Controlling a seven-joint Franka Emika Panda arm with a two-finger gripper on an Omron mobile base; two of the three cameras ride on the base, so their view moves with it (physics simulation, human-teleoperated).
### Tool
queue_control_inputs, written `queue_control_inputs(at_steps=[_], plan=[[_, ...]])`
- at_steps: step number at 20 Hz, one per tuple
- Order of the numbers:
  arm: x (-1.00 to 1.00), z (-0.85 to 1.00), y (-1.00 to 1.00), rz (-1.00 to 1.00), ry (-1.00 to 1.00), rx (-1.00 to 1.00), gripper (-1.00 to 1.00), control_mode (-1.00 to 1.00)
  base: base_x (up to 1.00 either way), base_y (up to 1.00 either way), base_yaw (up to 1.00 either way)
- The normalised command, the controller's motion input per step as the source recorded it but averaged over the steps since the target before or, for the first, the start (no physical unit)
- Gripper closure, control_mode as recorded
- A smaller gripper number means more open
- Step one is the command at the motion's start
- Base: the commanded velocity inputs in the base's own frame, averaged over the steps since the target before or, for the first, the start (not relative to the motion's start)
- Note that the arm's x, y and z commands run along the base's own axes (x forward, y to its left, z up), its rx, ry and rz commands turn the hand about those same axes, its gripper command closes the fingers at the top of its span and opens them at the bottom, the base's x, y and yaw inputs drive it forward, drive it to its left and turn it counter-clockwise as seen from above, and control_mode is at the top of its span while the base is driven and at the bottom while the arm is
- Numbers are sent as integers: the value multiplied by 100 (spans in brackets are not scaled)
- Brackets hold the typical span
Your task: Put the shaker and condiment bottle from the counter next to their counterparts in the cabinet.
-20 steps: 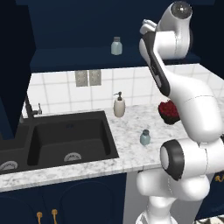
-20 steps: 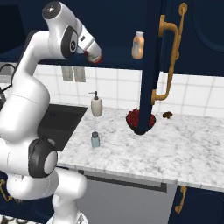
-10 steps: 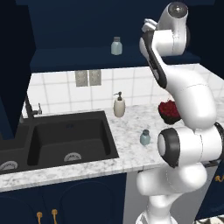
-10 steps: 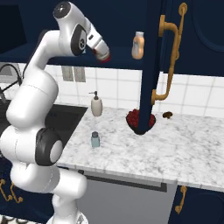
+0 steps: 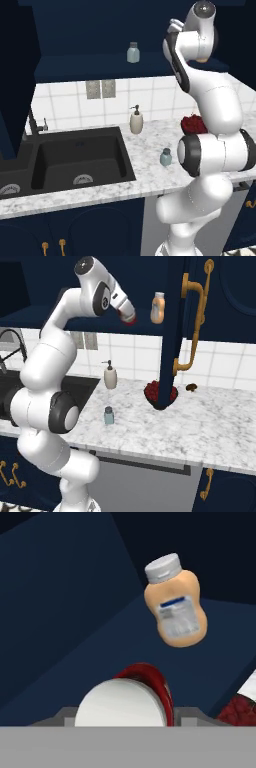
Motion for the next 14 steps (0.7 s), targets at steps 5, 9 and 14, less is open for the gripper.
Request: queue_control_inputs(at_steps=[5,9,14], plan=[[26,0,-31,-5,0,2,100,-100,0,0,0],[27,0,-27,-4,0,0,100,-100,0,0,0],[20,0,-17,-1,2,1,100,-100,0,0,0]])
